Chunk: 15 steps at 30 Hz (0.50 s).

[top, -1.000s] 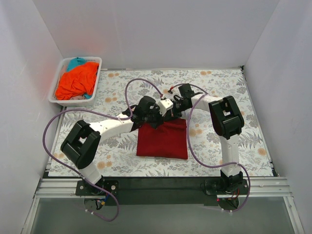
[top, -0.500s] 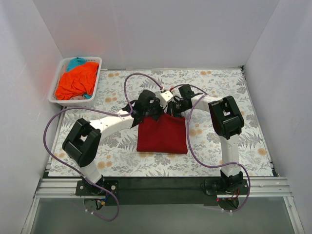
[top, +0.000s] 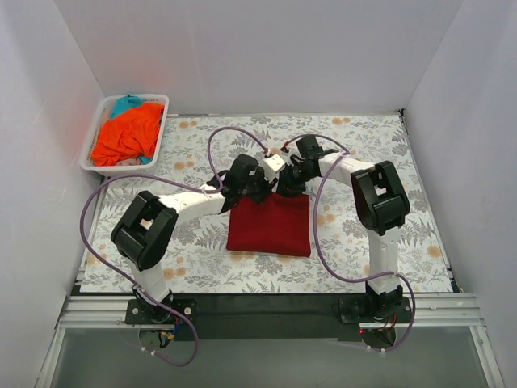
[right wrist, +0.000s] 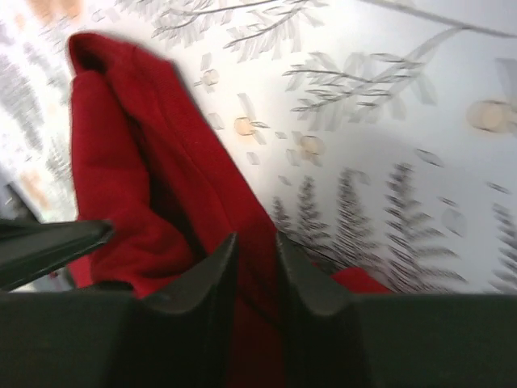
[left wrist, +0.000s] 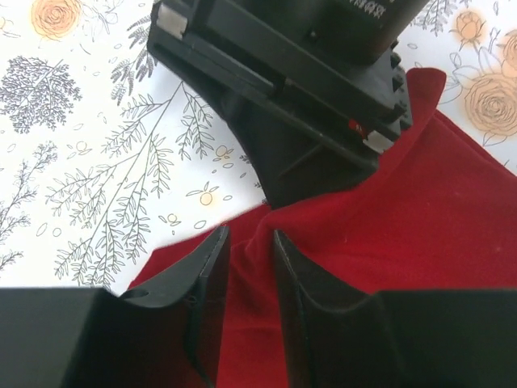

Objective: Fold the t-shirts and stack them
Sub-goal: Fold the tshirt

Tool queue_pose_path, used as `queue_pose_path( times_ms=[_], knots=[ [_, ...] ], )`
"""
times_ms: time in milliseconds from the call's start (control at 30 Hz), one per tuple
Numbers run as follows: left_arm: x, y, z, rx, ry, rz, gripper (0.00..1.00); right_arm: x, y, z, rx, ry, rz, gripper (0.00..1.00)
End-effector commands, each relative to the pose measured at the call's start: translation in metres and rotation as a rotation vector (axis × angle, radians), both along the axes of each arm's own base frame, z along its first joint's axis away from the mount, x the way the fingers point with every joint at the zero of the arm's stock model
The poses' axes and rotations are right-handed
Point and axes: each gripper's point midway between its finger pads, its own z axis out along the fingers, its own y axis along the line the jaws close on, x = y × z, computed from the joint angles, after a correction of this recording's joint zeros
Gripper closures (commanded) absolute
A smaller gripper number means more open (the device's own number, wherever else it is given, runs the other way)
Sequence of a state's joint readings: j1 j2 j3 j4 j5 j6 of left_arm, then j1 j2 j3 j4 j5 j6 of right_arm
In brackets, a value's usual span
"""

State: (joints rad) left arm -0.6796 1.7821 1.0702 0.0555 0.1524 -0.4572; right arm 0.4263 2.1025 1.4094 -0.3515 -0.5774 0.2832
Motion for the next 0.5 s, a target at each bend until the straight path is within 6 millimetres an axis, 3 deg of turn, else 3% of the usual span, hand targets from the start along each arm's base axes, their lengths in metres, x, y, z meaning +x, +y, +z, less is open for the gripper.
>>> queue_pose_path(
  times_ms=[0, 100, 233, 267, 367, 467],
  knots=[
    [0.008, -0.002, 0.062, -0.107, -0.096, 0.037, 0.71, 0.025, -0.026, 0.021, -0.148, -0.121, -0.064, 0.66],
    [0.009, 0.004, 0.096, -0.174, -0.094, 0.087, 0.68, 0.038, -0.031, 0.050, -0.160, -0.198, -0.093, 0.57],
    [0.012, 0.030, 0.112, -0.231, -0.001, 0.223, 0.66, 0.053, -0.045, 0.089, -0.143, -0.270, -0.144, 0.50],
    [0.011, 0.033, 0.113, -0.247, 0.033, 0.236, 0.66, 0.054, -0.049, 0.101, -0.135, -0.289, -0.155, 0.47],
    [0.009, 0.051, 0.100, -0.284, 0.181, 0.341, 0.65, 0.045, -0.062, 0.110, -0.126, -0.291, -0.172, 0.48],
    [0.003, 0.066, 0.078, -0.310, 0.339, 0.418, 0.65, 0.022, -0.073, 0.104, -0.127, -0.257, -0.173, 0.50]
  ],
)
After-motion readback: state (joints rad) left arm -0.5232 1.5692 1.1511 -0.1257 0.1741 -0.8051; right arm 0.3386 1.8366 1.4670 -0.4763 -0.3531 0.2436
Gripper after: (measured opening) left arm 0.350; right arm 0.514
